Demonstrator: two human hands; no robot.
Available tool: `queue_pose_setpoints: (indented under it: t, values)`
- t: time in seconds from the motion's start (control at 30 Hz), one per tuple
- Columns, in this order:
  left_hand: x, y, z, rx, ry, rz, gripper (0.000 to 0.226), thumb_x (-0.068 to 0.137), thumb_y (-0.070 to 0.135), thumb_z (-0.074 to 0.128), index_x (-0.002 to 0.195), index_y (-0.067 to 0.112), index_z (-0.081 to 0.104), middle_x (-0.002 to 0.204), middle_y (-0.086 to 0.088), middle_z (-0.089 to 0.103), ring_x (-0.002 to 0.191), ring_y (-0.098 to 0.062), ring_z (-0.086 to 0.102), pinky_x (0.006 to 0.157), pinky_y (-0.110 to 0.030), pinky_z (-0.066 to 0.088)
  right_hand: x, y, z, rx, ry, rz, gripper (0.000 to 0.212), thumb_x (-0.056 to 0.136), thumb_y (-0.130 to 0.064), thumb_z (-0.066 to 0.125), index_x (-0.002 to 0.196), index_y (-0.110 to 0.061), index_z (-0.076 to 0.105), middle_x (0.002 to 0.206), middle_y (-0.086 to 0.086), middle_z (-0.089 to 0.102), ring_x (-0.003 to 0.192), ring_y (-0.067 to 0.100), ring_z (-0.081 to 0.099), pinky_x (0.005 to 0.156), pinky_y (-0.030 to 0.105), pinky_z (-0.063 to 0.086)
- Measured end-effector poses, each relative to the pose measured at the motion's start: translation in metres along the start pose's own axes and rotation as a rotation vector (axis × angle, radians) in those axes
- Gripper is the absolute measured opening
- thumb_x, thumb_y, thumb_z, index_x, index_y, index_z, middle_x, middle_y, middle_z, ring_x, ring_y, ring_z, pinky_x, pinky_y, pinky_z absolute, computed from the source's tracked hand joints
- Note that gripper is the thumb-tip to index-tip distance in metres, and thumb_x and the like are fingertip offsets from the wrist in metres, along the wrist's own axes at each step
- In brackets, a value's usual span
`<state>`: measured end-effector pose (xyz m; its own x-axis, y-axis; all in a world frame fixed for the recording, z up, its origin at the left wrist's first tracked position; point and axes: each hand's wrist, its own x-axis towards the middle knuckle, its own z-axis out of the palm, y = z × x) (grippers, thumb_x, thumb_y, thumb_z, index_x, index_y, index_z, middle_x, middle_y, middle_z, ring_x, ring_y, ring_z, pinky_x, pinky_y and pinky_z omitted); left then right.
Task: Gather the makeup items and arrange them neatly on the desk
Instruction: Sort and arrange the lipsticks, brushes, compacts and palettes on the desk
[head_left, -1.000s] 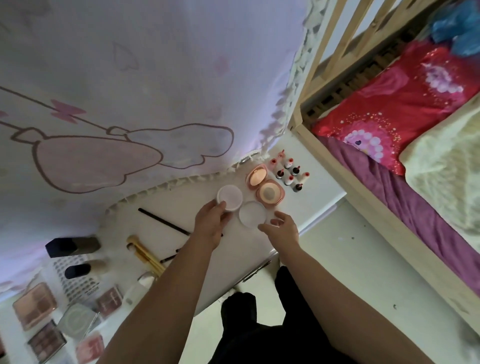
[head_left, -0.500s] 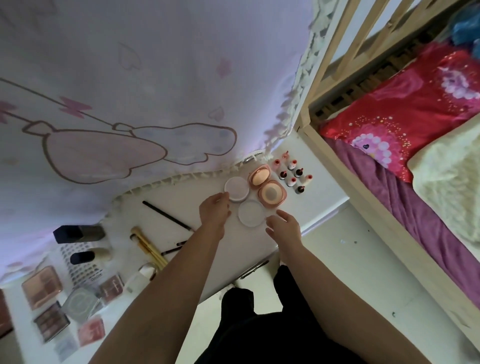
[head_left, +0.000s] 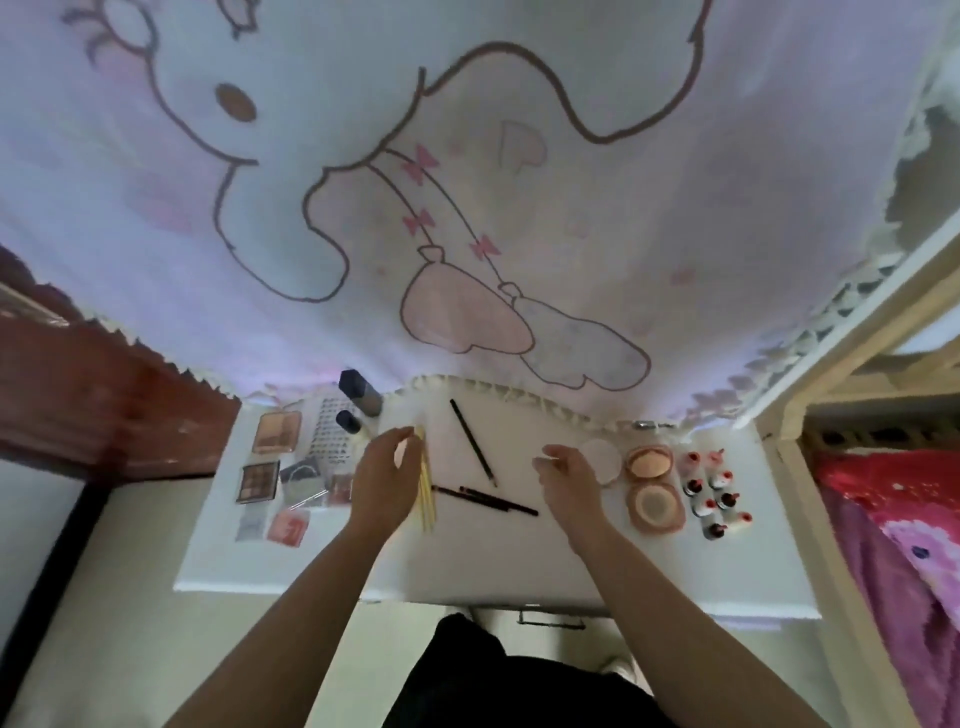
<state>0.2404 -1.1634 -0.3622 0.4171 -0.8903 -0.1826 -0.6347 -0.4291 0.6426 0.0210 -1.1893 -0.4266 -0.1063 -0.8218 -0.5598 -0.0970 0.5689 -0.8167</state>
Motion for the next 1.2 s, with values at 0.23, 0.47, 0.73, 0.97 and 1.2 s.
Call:
queue_pose_setpoints:
  t: [0.23,0.47,0.73,0.97,1.2]
  values:
    - [-0.054,-0.093,-0.036,0.106,0.14,-0.171,0.038,0.097,0.026,0.057,0.132,0.01,0.058,0.138,-0.009,0.056,0.131,-0.028,0.046,0.111,-0.043,0.035,-0.021,-0.004,0.057,-0.337,-0.285,-0.163,0.03,0.091,-0.026,0.062,0.12,-0.023,0.059,0.111,-0.004,0.06,0.097,0.013,0.058,0.08,0.027,0.043]
    - [-0.03,-0.161,-0.053,0.11,0.117,-0.204,0.038,0.094,0.027,0.06,0.129,0.013,0.058,0.132,-0.005,0.06,0.123,-0.025,0.052,0.105,-0.043,0.041,-0.028,0.001,0.117,-0.459,-0.346,-0.21,0.035,0.091,-0.024,0.062,0.126,-0.022,0.058,0.121,-0.001,0.057,0.101,0.011,0.057,0.082,0.023,0.042]
    - [0.06,-0.213,-0.099,0.068,0.027,-0.143,0.04,0.094,0.027,0.06,0.131,0.012,0.058,0.134,-0.009,0.058,0.123,-0.03,0.052,0.102,-0.043,0.042,-0.014,-0.01,0.206,-0.567,-0.247,-0.177,0.035,0.091,-0.025,0.063,0.125,-0.023,0.057,0.12,-0.002,0.056,0.088,0.006,0.058,0.081,0.025,0.046]
    - [0.117,-0.26,-0.123,0.128,-0.139,-0.019,0.044,0.078,0.037,0.059,0.115,0.014,0.062,0.118,-0.008,0.062,0.107,-0.034,0.059,0.085,-0.045,0.052,-0.021,-0.006,0.257,-0.614,-0.155,-0.102,0.035,0.092,-0.022,0.06,0.127,-0.024,0.057,0.119,-0.004,0.056,0.095,0.011,0.06,0.081,0.026,0.048]
    - [0.136,-0.248,-0.094,0.431,-0.411,0.153,0.087,0.067,0.066,0.068,0.141,0.028,0.042,0.137,-0.012,0.045,0.124,-0.035,0.044,0.099,-0.045,0.039,-0.026,0.002,0.259,-0.69,-0.144,-0.061,0.037,0.092,-0.025,0.062,0.128,-0.027,0.054,0.124,-0.005,0.051,0.098,0.009,0.058,0.083,0.023,0.045]
